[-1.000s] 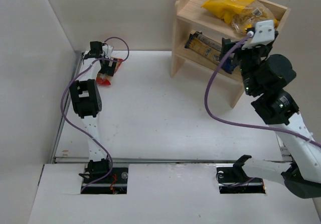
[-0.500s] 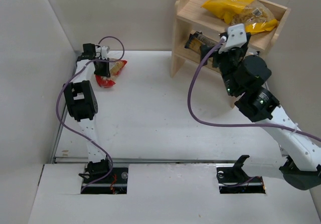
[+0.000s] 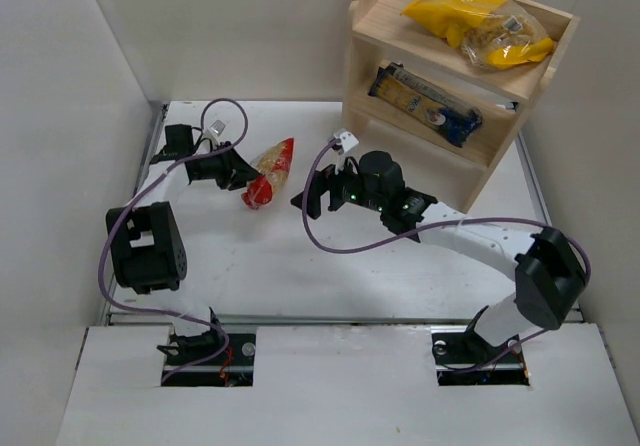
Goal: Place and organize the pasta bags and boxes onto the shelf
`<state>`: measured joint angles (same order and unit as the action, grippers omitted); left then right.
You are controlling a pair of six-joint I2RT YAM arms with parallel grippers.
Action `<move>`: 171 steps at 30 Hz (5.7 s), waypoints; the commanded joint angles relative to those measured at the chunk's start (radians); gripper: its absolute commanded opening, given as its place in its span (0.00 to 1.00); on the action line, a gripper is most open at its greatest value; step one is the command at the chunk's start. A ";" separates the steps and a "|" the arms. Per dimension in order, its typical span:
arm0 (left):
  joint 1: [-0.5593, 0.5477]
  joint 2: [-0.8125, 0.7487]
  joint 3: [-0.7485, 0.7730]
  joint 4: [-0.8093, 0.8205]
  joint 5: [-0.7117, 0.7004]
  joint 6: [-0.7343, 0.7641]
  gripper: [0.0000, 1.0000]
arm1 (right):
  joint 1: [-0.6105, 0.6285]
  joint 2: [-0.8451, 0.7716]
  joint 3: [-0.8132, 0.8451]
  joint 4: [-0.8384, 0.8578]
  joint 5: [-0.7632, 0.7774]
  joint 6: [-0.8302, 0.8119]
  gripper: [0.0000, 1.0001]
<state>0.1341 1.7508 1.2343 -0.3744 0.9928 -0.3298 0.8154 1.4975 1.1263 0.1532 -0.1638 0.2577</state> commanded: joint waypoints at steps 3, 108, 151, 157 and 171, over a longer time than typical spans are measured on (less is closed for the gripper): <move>-0.009 -0.241 -0.073 0.366 0.266 -0.270 0.00 | -0.089 0.053 -0.100 0.480 -0.238 0.397 1.00; 0.201 -0.435 -0.358 0.614 0.274 -0.348 0.62 | -0.049 0.365 0.170 -0.652 0.262 -0.425 1.00; 0.217 -0.421 -0.368 0.608 0.239 -0.348 0.62 | -0.092 0.067 0.109 -0.618 0.116 -0.183 1.00; 0.195 -0.418 -0.375 0.608 0.237 -0.344 0.62 | -0.091 0.023 -0.115 -0.399 -0.054 -0.103 1.00; 0.186 -0.430 -0.391 0.608 0.250 -0.344 0.63 | -0.054 0.017 -0.229 -0.109 -0.063 0.020 1.00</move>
<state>0.3218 1.3582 0.8566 0.1978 1.2152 -0.6914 0.7433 1.5494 0.8772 -0.0616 -0.2417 0.2497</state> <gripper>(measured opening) 0.626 0.999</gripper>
